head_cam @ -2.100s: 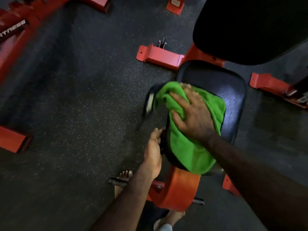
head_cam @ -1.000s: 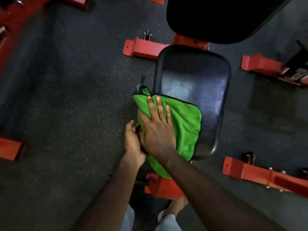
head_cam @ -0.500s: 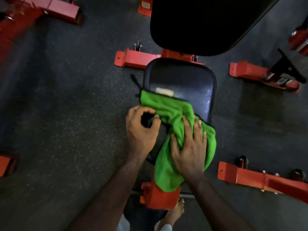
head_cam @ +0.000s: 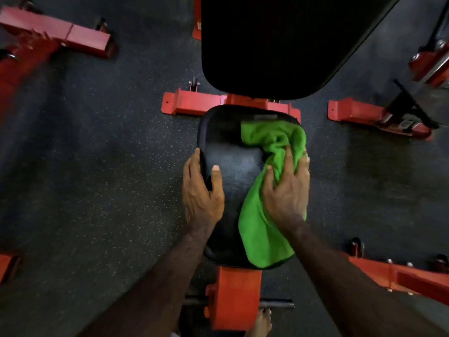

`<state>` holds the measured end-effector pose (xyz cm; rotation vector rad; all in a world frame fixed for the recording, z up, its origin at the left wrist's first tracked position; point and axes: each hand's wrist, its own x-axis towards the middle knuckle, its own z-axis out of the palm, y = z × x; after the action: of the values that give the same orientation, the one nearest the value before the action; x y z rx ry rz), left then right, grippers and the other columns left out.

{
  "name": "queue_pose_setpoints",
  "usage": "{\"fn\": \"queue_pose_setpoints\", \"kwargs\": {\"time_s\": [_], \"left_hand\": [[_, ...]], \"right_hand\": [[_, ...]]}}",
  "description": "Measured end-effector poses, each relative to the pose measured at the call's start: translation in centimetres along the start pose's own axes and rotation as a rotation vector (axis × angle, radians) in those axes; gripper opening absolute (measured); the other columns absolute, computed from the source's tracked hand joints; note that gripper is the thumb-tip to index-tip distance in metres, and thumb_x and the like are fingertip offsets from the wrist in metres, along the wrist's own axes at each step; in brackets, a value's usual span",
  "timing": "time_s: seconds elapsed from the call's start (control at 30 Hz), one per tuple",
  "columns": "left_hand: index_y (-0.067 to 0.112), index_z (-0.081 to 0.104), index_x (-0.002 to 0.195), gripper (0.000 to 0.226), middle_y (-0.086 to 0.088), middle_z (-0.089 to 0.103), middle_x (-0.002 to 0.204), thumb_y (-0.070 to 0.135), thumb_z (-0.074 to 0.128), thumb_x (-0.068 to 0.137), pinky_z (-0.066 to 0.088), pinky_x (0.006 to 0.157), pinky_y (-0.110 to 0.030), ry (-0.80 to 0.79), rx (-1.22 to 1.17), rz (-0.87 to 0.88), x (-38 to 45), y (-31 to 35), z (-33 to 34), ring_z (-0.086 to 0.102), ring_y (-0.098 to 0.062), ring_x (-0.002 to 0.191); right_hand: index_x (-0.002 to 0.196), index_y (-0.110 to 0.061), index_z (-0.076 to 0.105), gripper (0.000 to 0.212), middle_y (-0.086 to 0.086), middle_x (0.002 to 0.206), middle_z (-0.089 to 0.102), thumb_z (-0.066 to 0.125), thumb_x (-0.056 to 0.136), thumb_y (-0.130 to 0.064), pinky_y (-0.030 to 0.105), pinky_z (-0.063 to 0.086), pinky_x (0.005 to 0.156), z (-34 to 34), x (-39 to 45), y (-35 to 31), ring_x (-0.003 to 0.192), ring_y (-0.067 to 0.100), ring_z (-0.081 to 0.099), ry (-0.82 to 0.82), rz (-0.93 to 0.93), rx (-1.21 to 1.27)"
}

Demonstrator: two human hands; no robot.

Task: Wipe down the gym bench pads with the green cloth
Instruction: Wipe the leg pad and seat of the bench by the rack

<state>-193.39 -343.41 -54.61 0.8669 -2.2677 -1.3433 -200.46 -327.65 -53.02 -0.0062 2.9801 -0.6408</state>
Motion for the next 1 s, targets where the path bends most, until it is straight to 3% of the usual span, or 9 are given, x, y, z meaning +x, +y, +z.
{"fn": "queue_pose_setpoints", "kwargs": {"time_s": [0.07,0.2,0.27,0.43,0.57,0.63,0.7,0.8,1.0], "left_hand": [[0.004,0.046,0.151,0.063,-0.014,0.050,0.149,0.044,0.045,0.103,0.038,0.116,-0.032,0.005,0.036,0.027,0.0,-0.2,0.0,0.049,-0.025,0.138],[-0.001,0.049,0.146,0.067,-0.019,0.052,0.145,0.051,0.043,0.104,0.045,0.109,-0.048,0.028,0.097,0.040,0.0,-0.8,0.5,0.053,-0.033,0.132],[-0.002,0.049,0.146,0.070,-0.021,0.052,0.145,0.055,0.041,0.105,0.045,0.109,-0.048,0.052,0.123,0.042,-0.1,-1.0,0.7,0.053,-0.035,0.133],[0.007,0.044,0.152,0.066,-0.013,0.049,0.151,0.051,0.044,0.103,0.041,0.115,-0.037,0.034,0.132,0.063,0.1,-0.7,0.5,0.048,-0.026,0.139],[0.000,0.048,0.149,0.075,-0.019,0.050,0.151,0.060,0.036,0.105,0.043,0.114,-0.042,0.058,0.137,0.046,-0.4,-0.9,0.7,0.048,-0.029,0.139],[0.000,0.048,0.149,0.078,-0.019,0.050,0.151,0.062,0.035,0.104,0.042,0.115,-0.041,0.067,0.132,0.046,-0.3,-1.0,0.6,0.048,-0.030,0.139],[0.005,0.046,0.151,0.073,-0.015,0.049,0.153,0.059,0.037,0.104,0.037,0.116,-0.032,0.045,0.123,0.055,-0.3,-0.9,0.5,0.048,-0.027,0.140],[0.005,0.046,0.151,0.069,-0.013,0.050,0.152,0.055,0.038,0.104,0.040,0.116,-0.039,0.038,0.087,0.051,0.0,-0.8,0.4,0.049,-0.026,0.140],[0.008,0.053,0.147,0.065,-0.008,0.056,0.148,0.052,0.043,0.101,0.042,0.114,-0.036,0.009,-0.087,-0.070,-0.1,0.1,-0.7,0.052,-0.020,0.137]], "right_hand": [[0.165,-0.025,0.022,0.067,0.022,0.170,0.014,0.038,0.104,-0.050,0.056,0.015,0.128,1.2,0.0,-2.6,0.158,0.039,0.009,-0.007,-0.097,-0.111],[0.165,-0.029,0.023,0.070,0.014,0.173,0.010,0.044,0.098,-0.039,0.051,0.007,0.129,1.0,-0.4,-3.5,0.160,0.033,0.005,-0.341,-0.779,-0.109],[0.162,-0.020,0.034,0.068,0.019,0.170,0.019,0.049,0.097,-0.032,0.054,0.006,0.128,1.2,3.4,-3.0,0.159,0.035,0.011,-0.352,-0.808,0.029],[0.156,-0.024,0.043,0.065,0.020,0.162,0.037,0.045,0.095,-0.048,0.054,0.016,0.126,2.9,8.2,-7.7,0.154,0.038,0.025,-0.050,-0.280,-0.093],[0.161,-0.033,0.032,0.060,0.011,0.172,0.019,0.042,0.104,-0.048,0.048,0.011,0.129,3.0,5.6,-7.7,0.159,0.030,0.013,-0.307,-0.934,-0.226],[0.160,-0.033,0.035,0.059,0.007,0.172,0.020,0.041,0.104,-0.051,0.046,0.012,0.128,2.4,7.7,-6.9,0.159,0.026,0.016,-0.324,-1.056,-0.232],[0.160,-0.033,0.037,0.062,0.009,0.169,0.029,0.042,0.101,-0.053,0.048,0.016,0.128,2.4,8.5,-6.3,0.157,0.028,0.023,-0.192,-0.829,-0.232],[0.158,-0.029,0.040,0.063,0.015,0.165,0.034,0.046,0.099,-0.050,0.051,0.019,0.127,3.0,6.0,-6.4,0.156,0.033,0.025,0.014,-0.327,-0.092],[0.163,-0.032,0.030,0.061,0.008,0.173,0.016,0.048,0.105,-0.042,0.046,0.012,0.130,2.3,-2.8,-4.0,0.160,0.026,0.010,-0.140,-0.464,-0.008]]}}
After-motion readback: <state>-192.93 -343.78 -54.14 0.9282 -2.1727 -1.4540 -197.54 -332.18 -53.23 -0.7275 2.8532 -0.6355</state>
